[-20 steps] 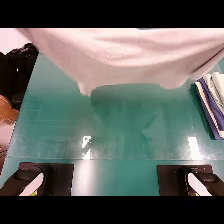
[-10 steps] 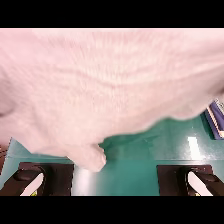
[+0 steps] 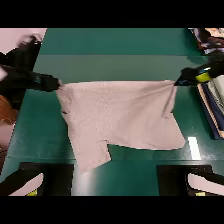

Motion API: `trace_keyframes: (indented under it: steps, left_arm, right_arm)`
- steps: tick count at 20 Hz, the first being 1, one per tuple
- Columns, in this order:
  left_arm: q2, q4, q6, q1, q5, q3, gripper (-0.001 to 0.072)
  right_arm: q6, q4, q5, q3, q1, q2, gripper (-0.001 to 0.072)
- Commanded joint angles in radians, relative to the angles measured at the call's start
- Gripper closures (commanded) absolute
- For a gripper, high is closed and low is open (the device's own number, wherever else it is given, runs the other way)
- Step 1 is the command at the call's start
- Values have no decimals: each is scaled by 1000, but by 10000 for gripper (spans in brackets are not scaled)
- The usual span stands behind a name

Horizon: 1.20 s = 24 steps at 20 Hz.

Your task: Fold the shirts.

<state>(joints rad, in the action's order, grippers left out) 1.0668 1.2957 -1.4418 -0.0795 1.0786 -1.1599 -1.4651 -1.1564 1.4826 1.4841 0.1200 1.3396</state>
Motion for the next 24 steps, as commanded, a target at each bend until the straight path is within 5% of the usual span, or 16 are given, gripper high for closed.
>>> trace_keyframes:
  steps: [1,6,7,8,9,10,11,12,13,18,20,24]
  left_arm:
    - [204,51,1,1,-258,67,681]
    - [399,32,-4,1,-346,0,679]
    - [414,32,-10,1,-346,-10,625]
    - [417,32,-13,1,-356,-12,376]
    - [417,32,-26,1,-358,-16,265]
    - [417,34,-26,1,-351,-25,281]
    - [415,35,-25,1,-336,-39,283]
    - [415,37,-25,2,-297,-67,282]
    - [415,32,-25,8,-235,-103,282]
    - [336,27,-19,97,90,-144,282]
    - [275,3,-16,132,138,-63,283]
    - [113,-64,-16,155,134,217,282]
  right_arm:
    - [8,5,-223,-52,15,171,699]
    - [8,14,-269,95,16,321,698]
    - [8,14,-267,121,18,338,698]
    - [8,14,-268,143,19,350,698]
    - [8,14,-271,159,20,354,697]
    - [8,14,-274,173,20,354,690]
    - [8,14,-272,191,19,354,553]
    - [8,13,-258,214,16,354,313]
    - [8,14,-218,243,6,354,291]
    - [59,15,1,232,-58,259,331]
    - [108,59,17,118,-85,165,470]
    - [167,225,18,-127,-150,-14,467]
